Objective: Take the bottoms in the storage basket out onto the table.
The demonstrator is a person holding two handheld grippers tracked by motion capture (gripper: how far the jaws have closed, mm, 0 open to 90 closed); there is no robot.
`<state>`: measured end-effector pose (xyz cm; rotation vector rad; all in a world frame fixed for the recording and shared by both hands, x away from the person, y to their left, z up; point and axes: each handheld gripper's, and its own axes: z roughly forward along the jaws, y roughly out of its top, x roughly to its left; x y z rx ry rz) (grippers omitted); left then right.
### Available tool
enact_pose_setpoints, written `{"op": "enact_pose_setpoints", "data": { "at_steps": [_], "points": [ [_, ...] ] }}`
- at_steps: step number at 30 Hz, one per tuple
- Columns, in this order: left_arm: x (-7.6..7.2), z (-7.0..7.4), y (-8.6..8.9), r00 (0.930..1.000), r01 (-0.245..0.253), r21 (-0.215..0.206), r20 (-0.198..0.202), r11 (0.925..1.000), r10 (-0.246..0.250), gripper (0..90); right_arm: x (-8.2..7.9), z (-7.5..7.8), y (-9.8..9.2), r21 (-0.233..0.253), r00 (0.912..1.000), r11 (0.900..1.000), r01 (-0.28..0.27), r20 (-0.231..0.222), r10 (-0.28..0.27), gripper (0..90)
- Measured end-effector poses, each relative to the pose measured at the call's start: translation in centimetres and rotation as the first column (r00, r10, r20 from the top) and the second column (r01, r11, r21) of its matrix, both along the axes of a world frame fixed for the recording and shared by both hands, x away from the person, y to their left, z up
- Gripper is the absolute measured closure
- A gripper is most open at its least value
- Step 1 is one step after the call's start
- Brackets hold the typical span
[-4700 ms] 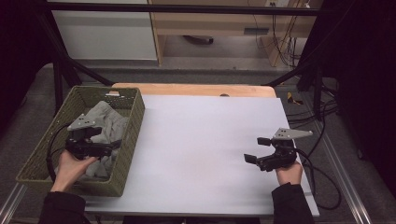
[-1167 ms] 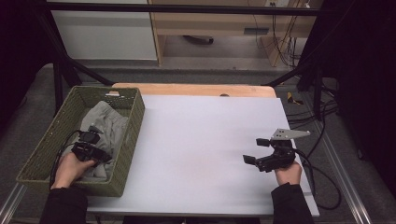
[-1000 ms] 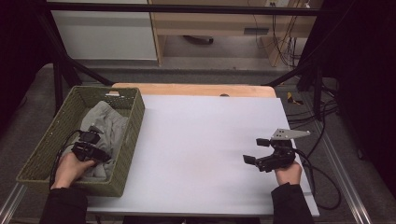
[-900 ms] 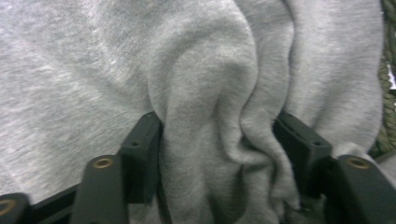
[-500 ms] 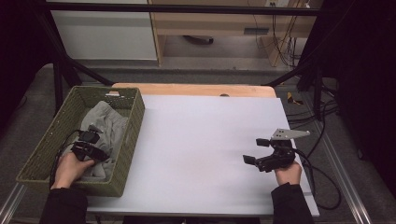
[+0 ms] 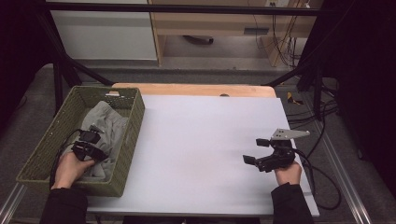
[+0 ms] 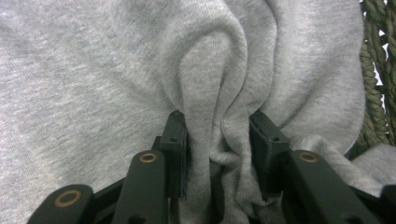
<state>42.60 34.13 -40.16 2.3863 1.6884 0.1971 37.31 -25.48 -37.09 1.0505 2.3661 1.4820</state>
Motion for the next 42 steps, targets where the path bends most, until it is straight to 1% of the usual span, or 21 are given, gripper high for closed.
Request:
{"op": "enact_pose_setpoints", "data": {
  "at_steps": [6, 13, 14, 15, 16, 18, 20, 22, 23, 25, 28, 29, 30, 34, 36, 37, 39, 42],
  "points": [
    [0.0, 0.2, -0.1, 1.0, 0.006, 0.003, 0.001, 1.0, -0.006, 68.7, 0.0, 0.0, 0.0, 0.003, 1.0, 1.0, 0.002, -0.001, -0.002, 4.3],
    [-0.1, 0.7, 0.0, 0.9998, 0.01, -0.016, 0.02, 0.9998, -0.009, 70.5, 0.0, 0.0, -0.1, 0.005, 1.0, 1.0, 0.001, 0.0, -0.001, 4.3],
    [-0.2, 0.8, 0.1, 0.9995, 0.012, -0.024, 0.029, 0.9996, -0.011, 70.5, 0.0, 0.0, -0.1, 0.005, 1.0, 1.0, 0.0, -0.001, 0.0, 4.3],
    [-0.2, 0.8, 0.1, 0.9995, 0.012, -0.024, 0.029, 0.9996, -0.011, 70.6, 0.0, 0.0, -0.1, 0.005, 1.0, 1.0, 0.0, -0.001, 0.0, 4.3],
    [-0.2, 1.0, 0.1, 0.9991, 0.008, -0.035, 0.042, 0.9994, -0.007, 70.7, 0.0, 0.0, -0.1, 0.004, 1.0, 1.0, 0.001, 0.001, -0.001, 4.3],
    [-0.2, 1.0, 0.2, 0.999, 0.009, -0.042, 0.045, 0.9991, -0.007, 70.8, 0.0, 0.0, -0.1, 0.004, 1.0, 1.0, 0.001, -0.001, -0.001, 4.3],
    [-0.3, 1.3, 0.3, 0.9977, 0.008, -0.062, 0.067, 0.9981, -0.004, 70.9, 0.0, 0.0, -0.1, 0.003, 1.0, 1.0, 0.001, 0.0, -0.001, 4.3],
    [-0.4, 1.4, 0.3, 0.9973, 0.008, -0.069, 0.074, 0.9976, -0.003, 71.1, 0.0, 0.0, -0.2, 0.006, 1.0, 1.0, 0.001, -0.001, -0.001, 4.3],
    [-0.4, 1.6, 0.4, 0.9964, 0.009, -0.077, 0.085, 0.997, -0.003, 71.1, 0.0, 0.0, -0.2, 0.007, 1.0, 1.0, 0.001, 0.002, -0.001, 4.3],
    [-0.5, 1.7, 0.4, 0.9961, 0.011, -0.081, 0.088, 0.9967, -0.003, 71.1, 0.0, 0.0, -0.2, 0.007, 1.0, 1.0, 0.002, 0.002, -0.002, 4.3],
    [-0.6, 2.0, 0.4, 0.9935, 0.018, -0.09, 0.114, 0.9958, -0.007, 71.2, 0.0, 0.0, -0.2, 0.008, 1.0, 1.0, 0.003, -0.002, -0.003, 4.3],
    [-0.6, 2.0, 0.4, 0.9935, 0.018, -0.09, 0.114, 0.9958, -0.007, 71.2, 0.0, 0.0, -0.2, 0.007, 1.0, 1.0, 0.004, -0.002, -0.004, 4.3],
    [-0.7, 2.3, 0.4, 0.992, 0.022, -0.094, 0.126, 0.9953, -0.01, 71.1, 0.0, 0.0, -0.2, 0.008, 1.0, 1.0, 0.005, -0.003, -0.005, 4.3],
    [-0.8, 2.4, 0.5, 0.9909, 0.022, -0.101, 0.134, 0.9947, -0.008, 71.2, 0.0, 0.0, -0.2, 0.008, 1.0, 1.0, 0.004, 0.0, -0.004, 4.3],
    [-0.8, 2.7, 0.5, 0.9883, 0.017, -0.111, 0.153, 0.9936, 0.0, 71.3, 0.0, 0.0, -0.2, 0.011, 1.0, 1.0, 0.003, -0.001, -0.003, 4.3],
    [-0.9, 2.8, 0.5, 0.9878, 0.013, -0.118, 0.156, 0.9929, 0.006, 71.4, 0.0, 0.0, -0.2, 0.011, 1.0, 1.0, 0.003, -0.002, -0.003, 4.3],
    [-0.9, 2.9, 0.6, 0.9871, 0.016, -0.115, 0.16, 0.9932, 0.002, 71.5, 0.0, 0.0, -0.2, 0.011, 1.0, 1.0, 0.004, -0.004, -0.004, 4.3],
    [-1.0, 3.2, 0.7, 0.985, 0.012, -0.129, 0.172, 0.9915, 0.011, 71.7, 0.0, 0.0, -0.2, 0.011, 1.0, 1.0, 0.003, -0.006, -0.003, 4.3]
  ]
}}
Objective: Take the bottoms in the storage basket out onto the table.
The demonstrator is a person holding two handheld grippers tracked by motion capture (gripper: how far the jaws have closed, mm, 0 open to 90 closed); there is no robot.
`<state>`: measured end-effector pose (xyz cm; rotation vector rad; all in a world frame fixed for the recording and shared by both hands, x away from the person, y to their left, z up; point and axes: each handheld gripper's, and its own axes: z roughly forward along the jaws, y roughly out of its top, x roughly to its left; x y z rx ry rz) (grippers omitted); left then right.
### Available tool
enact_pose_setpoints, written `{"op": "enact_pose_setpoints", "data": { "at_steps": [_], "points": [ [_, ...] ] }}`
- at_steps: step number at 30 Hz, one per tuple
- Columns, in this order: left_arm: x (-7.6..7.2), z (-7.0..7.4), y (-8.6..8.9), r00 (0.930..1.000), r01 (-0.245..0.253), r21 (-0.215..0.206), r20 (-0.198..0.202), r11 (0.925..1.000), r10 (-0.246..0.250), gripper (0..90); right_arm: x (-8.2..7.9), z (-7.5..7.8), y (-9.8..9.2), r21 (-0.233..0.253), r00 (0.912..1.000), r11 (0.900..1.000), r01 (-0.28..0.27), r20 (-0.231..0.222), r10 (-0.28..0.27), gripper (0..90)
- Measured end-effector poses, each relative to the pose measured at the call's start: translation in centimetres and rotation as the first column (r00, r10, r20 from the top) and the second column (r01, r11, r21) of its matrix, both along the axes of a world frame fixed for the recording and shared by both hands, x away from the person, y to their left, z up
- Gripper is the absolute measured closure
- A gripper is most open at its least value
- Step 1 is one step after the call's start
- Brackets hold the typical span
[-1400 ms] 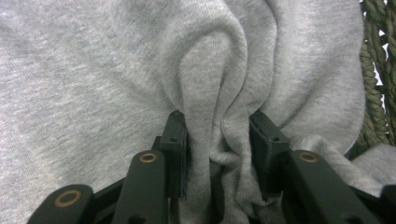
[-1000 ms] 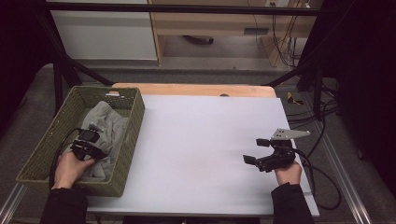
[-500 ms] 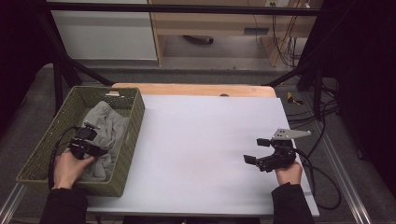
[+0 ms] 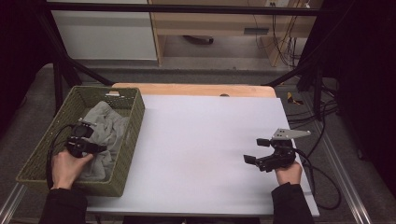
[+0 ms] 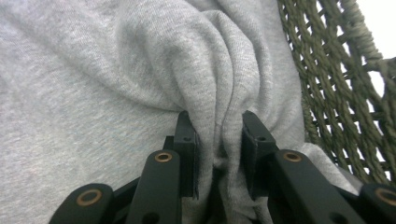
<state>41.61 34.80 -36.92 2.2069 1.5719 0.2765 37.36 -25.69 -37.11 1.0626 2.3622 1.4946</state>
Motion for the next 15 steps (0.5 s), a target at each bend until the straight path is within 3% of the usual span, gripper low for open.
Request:
{"op": "enact_pose_setpoints", "data": {
  "at_steps": [15],
  "points": [
    [-0.7, 1.6, -0.1, 0.9985, 0.002, -0.027, 0.054, 0.9996, -0.001, 71.9, 0.0, 0.0, -0.1, 0.008, 1.0, 1.0, 0.002, 0.002, -0.002, 4.3]
  ]
}}
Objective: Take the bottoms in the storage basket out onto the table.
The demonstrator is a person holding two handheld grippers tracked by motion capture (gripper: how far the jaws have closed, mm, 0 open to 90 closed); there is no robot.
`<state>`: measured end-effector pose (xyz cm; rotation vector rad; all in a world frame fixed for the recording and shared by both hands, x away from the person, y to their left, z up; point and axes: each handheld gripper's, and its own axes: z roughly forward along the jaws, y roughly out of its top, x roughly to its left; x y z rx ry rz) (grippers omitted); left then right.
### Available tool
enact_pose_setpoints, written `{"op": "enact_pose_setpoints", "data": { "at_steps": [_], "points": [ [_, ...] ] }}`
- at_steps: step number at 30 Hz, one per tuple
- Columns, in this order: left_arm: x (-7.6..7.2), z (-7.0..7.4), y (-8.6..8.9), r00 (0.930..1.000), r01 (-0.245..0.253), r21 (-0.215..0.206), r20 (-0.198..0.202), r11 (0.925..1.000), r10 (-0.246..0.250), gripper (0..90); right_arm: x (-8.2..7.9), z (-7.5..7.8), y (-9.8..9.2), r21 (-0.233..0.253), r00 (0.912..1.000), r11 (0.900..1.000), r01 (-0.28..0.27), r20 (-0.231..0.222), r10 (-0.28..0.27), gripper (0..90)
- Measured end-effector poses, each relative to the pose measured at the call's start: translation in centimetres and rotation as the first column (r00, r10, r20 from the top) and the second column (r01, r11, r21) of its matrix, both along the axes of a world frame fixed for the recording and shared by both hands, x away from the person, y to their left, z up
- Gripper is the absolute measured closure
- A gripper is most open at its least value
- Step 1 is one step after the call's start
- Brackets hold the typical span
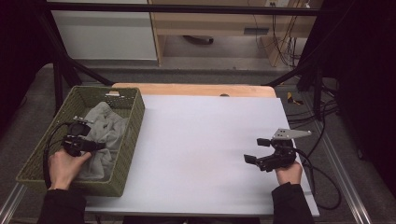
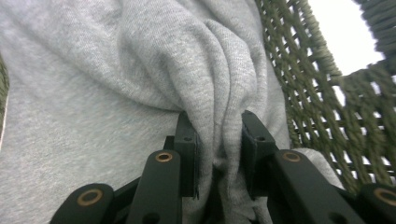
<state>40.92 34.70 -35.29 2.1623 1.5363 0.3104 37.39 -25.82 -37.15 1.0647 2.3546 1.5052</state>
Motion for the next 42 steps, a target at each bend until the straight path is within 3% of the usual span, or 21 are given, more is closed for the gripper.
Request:
{"op": "enact_pose_setpoints", "data": {
  "at_steps": [42],
  "points": [
    [-1.7, 3.3, 0.9, 0.996, 0.005, -0.04, 0.09, 0.9992, -0.001, 72.4, 0.0, 0.1, -0.2, 0.011, 1.0, 1.0, 0.003, -0.002, -0.003, 4.3]
  ]
}}
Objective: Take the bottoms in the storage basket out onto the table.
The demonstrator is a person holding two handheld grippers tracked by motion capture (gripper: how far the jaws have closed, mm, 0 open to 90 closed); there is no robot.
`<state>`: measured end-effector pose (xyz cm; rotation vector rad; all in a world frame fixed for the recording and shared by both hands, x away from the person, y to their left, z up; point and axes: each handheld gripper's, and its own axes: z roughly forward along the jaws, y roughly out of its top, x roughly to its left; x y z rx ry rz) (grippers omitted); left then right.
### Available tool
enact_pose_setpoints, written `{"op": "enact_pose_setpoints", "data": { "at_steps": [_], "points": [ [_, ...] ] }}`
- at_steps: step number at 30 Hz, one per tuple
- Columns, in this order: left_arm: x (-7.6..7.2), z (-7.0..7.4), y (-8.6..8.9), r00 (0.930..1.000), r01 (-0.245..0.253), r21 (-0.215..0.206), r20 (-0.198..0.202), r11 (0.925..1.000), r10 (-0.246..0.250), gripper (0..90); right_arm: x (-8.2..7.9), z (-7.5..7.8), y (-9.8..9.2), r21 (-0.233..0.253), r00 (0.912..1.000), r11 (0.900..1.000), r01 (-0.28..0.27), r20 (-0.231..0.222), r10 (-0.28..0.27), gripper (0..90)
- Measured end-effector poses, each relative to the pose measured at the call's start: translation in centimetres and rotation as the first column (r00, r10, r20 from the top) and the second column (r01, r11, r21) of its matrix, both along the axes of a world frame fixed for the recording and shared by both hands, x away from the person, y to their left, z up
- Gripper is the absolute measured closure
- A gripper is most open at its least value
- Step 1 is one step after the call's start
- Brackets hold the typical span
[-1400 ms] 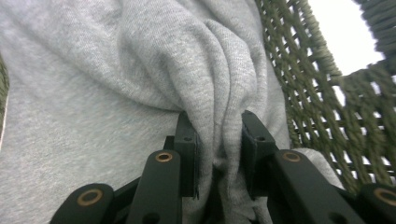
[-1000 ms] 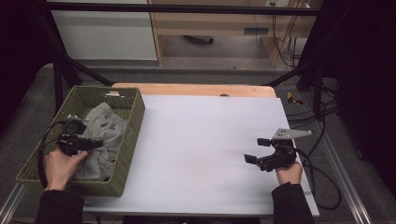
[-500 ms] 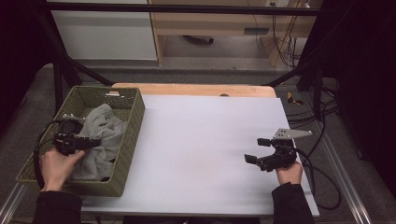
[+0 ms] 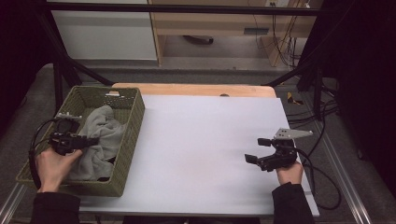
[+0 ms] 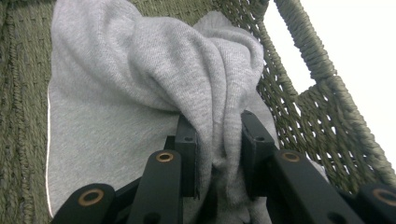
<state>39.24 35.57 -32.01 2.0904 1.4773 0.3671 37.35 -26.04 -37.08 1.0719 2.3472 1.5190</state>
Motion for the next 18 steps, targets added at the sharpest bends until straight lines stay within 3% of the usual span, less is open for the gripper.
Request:
{"op": "enact_pose_setpoints", "data": {
  "at_steps": [18],
  "points": [
    [-0.6, 1.1, 0.3, 0.9995, 0.0, -0.016, 0.032, 0.9999, 0.0, 72.5, 0.0, 0.0, 0.0, -0.004, 1.0, 1.0, 0.001, -0.002, -0.001, 4.3]
  ]
}}
